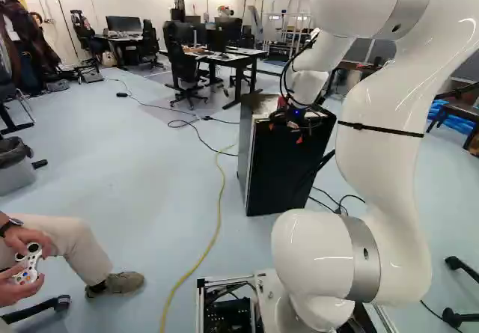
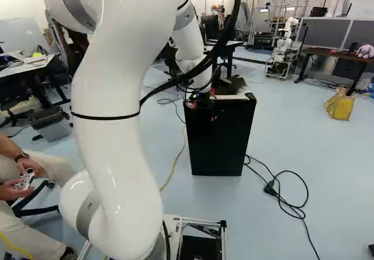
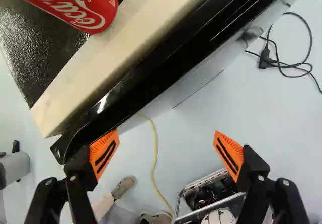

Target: Grab a drink from the fridge

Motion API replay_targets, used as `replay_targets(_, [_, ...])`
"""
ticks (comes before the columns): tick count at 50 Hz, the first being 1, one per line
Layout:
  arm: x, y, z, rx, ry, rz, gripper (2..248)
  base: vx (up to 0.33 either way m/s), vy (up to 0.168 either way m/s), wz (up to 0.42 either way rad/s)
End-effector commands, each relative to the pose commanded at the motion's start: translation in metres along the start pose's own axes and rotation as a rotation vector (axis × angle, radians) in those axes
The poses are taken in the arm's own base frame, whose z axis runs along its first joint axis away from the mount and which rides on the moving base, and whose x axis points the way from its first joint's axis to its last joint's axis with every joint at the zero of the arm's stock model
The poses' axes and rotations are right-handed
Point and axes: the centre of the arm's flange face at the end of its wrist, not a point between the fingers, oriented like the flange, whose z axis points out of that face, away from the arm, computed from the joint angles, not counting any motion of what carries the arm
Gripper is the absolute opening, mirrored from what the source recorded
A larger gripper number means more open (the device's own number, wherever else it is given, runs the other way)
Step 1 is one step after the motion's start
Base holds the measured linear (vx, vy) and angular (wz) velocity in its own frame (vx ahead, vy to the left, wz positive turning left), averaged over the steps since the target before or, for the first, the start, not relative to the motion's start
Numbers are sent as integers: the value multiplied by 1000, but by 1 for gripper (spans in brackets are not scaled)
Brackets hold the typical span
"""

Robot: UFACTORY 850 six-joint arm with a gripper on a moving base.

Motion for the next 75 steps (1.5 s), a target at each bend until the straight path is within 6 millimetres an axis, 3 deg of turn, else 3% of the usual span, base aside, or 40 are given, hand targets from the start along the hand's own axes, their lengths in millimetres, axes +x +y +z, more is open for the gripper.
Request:
replay_targets(39, [-4, -10, 0, 6, 34, -19, 247, 0, 0, 0])
replay_targets(75, [-41, 22, -25, -15, 121, 4, 247, 0, 0, 0])
